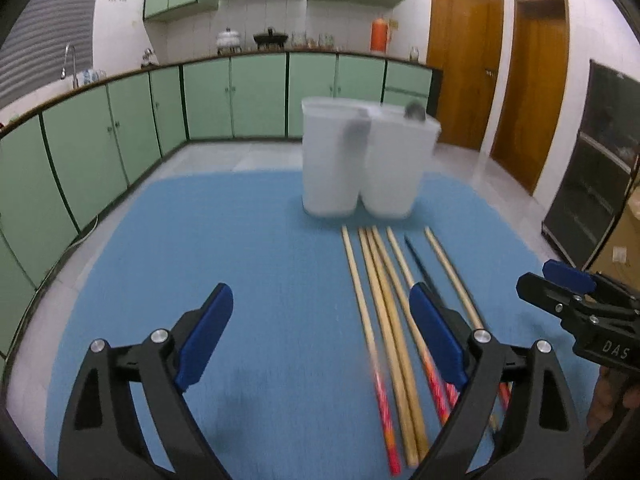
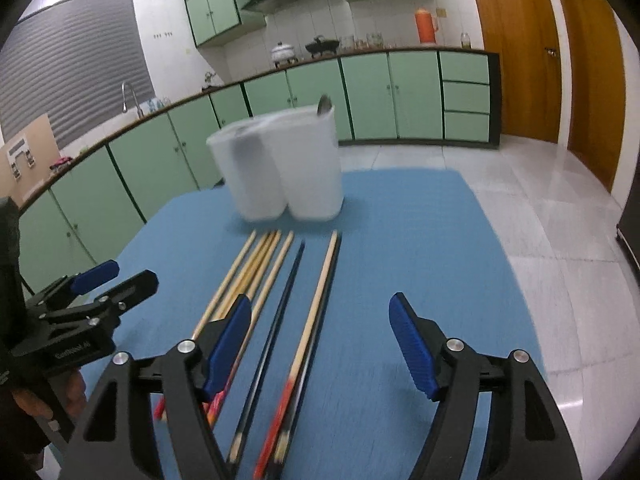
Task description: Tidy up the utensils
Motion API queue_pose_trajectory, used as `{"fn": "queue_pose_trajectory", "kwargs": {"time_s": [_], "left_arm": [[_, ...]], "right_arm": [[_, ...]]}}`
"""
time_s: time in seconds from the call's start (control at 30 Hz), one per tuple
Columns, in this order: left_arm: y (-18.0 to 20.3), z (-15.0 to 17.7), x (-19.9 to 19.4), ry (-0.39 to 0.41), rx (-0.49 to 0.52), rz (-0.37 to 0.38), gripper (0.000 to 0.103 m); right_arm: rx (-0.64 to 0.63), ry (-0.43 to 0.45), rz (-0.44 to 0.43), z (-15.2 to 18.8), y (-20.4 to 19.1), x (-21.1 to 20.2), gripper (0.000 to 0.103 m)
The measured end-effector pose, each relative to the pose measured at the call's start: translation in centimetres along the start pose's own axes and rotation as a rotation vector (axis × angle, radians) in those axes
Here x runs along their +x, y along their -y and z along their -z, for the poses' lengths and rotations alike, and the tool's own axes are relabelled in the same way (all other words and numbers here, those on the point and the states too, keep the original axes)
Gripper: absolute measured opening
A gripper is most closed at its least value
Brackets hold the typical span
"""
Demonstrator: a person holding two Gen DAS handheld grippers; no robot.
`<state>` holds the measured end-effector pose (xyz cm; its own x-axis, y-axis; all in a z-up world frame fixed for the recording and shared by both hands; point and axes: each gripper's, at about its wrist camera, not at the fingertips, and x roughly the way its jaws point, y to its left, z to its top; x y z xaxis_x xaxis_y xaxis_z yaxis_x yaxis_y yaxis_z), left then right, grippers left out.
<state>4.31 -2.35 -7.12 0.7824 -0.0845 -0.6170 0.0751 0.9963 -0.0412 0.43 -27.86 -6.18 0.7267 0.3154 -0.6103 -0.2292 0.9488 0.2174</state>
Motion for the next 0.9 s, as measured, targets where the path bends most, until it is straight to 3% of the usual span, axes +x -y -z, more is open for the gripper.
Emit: {"fn": "queue_pose_trajectory", "kwargs": {"time_s": [0.13,0.3,0.57,0.9], "left_arm": [[0.4,1.8,-0.1,-0.067,0.026,0.008,0.084],[1.0,3.3,0.6,-0.149,0.029,0.031,0.074],[1.6,3.9,2.0,-0.226,0.026,0.018,0.059],[2.3,3.6,2.8,-0.245,0.036,-0.006,0.059]], "right_arm": [[0.008,-0.040,-0.004,1.6,0.0,-0.6,0.051],[0.018,-0.079,-0.021,2.2,0.2,-0.6,0.042],[-0.009,-0.099,-0.041,2.9,-1.2,-0.4,0.039],[-0.022,-0.120,-0.051,3.2,-2.2,0.1,0.034]]}}
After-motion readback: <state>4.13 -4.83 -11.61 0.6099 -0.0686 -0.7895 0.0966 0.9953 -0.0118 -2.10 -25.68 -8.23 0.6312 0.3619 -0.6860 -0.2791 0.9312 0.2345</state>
